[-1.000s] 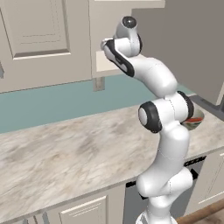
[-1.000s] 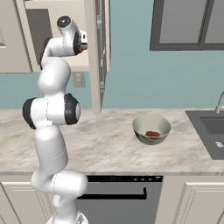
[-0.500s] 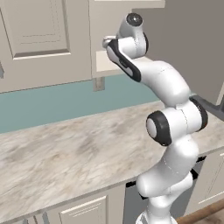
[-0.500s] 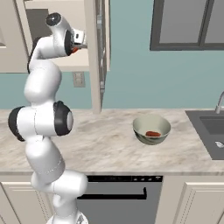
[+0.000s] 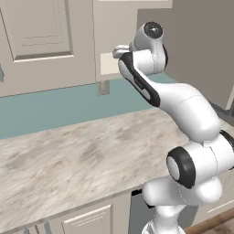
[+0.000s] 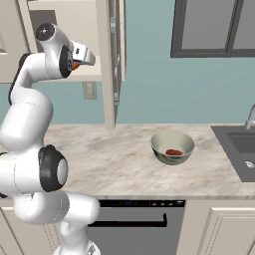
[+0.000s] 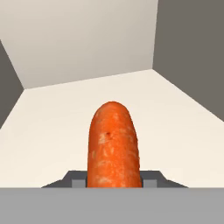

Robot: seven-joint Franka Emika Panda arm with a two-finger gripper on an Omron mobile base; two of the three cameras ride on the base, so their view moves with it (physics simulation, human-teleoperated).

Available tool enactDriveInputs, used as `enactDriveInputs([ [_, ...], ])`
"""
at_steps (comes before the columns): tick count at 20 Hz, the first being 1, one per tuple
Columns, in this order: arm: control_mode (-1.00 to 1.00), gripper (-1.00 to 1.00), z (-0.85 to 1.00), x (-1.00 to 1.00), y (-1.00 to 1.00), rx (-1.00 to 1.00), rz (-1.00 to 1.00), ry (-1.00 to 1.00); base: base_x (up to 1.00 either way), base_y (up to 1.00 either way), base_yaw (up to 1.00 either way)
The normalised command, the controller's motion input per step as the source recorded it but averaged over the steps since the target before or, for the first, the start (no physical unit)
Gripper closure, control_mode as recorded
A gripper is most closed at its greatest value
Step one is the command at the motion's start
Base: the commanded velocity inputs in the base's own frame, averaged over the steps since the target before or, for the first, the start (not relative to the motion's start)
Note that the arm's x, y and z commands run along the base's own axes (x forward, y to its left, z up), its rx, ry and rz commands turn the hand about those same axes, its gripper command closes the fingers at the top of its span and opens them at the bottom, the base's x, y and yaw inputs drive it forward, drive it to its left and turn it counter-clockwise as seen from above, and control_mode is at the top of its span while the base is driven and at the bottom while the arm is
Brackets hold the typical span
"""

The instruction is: Pick the carrots from the cabinet and place them in one bowl. Pick the pear from the sink and place it in the other bowl.

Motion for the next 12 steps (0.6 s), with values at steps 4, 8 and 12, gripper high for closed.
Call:
enactDriveInputs([
  [4, -1.0, 1.0, -0.13, -1.0, -0.09, 0.0, 0.0, 0.0, 0.0, 0.0, 0.0],
  [8, -1.0, 1.0, -0.04, -1.0, -0.05, 0.0, 0.0, 0.02, 0.0, 0.0, 0.0],
  [12, -1.0, 1.0, 0.06, -1.0, 0.0, 0.01, 0.02, 0.07, 0.0, 0.0, 0.0],
])
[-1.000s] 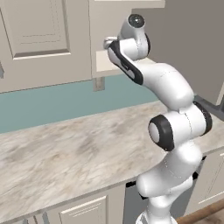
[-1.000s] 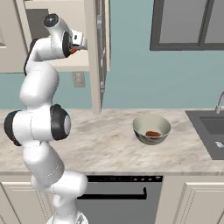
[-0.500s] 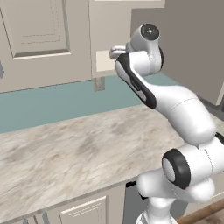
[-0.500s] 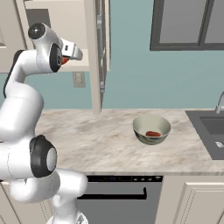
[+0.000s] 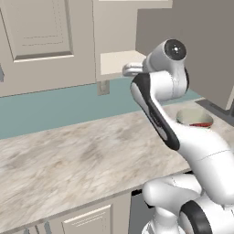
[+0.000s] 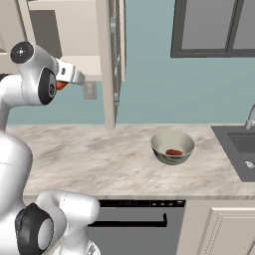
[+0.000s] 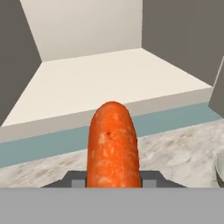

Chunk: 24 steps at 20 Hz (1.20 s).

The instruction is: Pick the carrots from the cabinet and place them in one bowl. Pick the pear from the sink and place it in the other bowl.

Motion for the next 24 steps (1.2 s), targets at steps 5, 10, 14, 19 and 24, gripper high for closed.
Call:
enactDriveInputs([
  [5, -1.0, 1.0, 0.08, -1.0, -0.02, 0.02, 0.02, 0.08, 0.0, 0.0, 0.0],
  [10, -1.0, 1.0, -0.05, -0.88, -0.05, 0.0, 0.02, 0.12, 0.0, 0.0, 0.0],
  [14, -1.0, 1.0, -0.04, -0.79, -0.03, 0.02, 0.0, 0.11, 0.0, 0.0, 0.0],
  [19, -1.0, 1.0, -0.05, -0.25, 0.05, 0.0, 0.02, 0.02, 0.0, 0.0, 0.0],
  [24, 1.0, 1.0, 0.0, 0.0, 0.0, 0.0, 0.0, 0.0, -0.52, -0.23, -0.05],
])
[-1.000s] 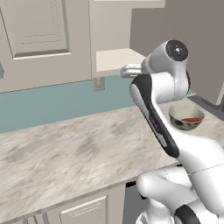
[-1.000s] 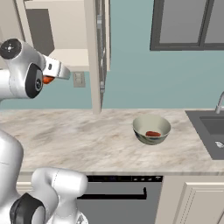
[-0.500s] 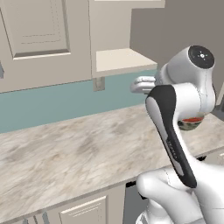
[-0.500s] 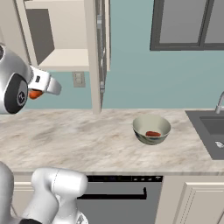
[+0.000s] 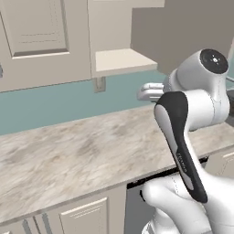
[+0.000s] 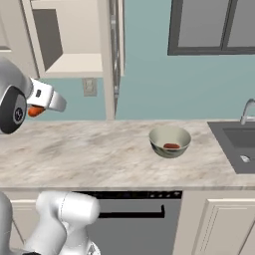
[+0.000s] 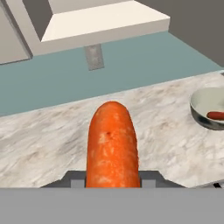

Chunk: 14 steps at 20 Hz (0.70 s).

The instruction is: Pick the carrots from the cabinet and place them in one bowl. Pick the pear from the sink and place it in the other bowl.

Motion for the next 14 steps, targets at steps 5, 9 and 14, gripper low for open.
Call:
enactDriveInputs([
  [5, 1.0, 1.0, 0.0, 0.0, 0.0, 0.0, 0.0, 0.0, -0.55, -0.6, -0.03],
  [9, 1.0, 1.0, 0.0, 0.0, 0.0, 0.0, 0.0, 0.0, -0.11, -1.0, 0.06],
  [14, 1.0, 1.0, 0.0, 0.0, 0.0, 0.0, 0.0, 0.0, 0.0, -0.94, 0.14],
])
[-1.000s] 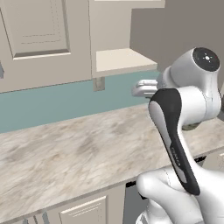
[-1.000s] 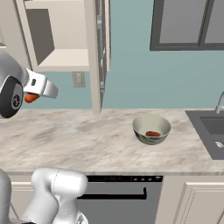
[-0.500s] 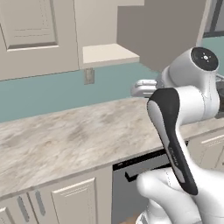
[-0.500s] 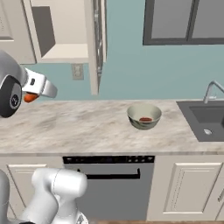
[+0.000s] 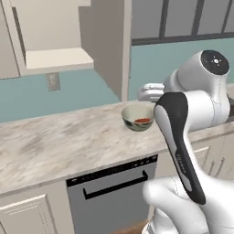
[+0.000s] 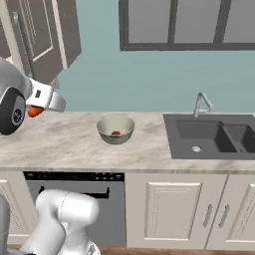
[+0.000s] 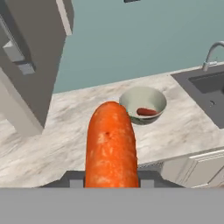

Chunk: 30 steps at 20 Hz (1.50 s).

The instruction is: Pick the carrots from the cabinet and place them in one bowl. Pick the pear from the sink and place it in the other bowl.

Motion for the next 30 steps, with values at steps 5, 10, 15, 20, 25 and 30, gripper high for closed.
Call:
enactDriveInputs([
  [5, 1.0, 1.0, 0.0, 0.0, 0.0, 0.0, 0.0, 0.0, 0.02, -0.91, 0.13],
  [10, 1.0, 1.0, 0.0, 0.0, 0.0, 0.0, 0.0, 0.0, 0.16, -0.51, 0.12],
  [15, 1.0, 1.0, 0.0, 0.0, 0.0, 0.0, 0.0, 0.0, 0.64, -0.13, 0.07],
  [20, 1.0, 1.0, 0.0, 0.0, 0.0, 0.0, 0.0, 0.0, 0.69, 0.0, 0.05],
  [25, 1.0, 1.0, 0.0, 0.0, 0.0, 0.0, 0.0, 0.0, 0.09, 0.0, 0.01],
  [30, 1.0, 1.0, 0.0, 0.0, 0.0, 0.0, 0.0, 0.0, 0.08, -0.01, 0.0],
])
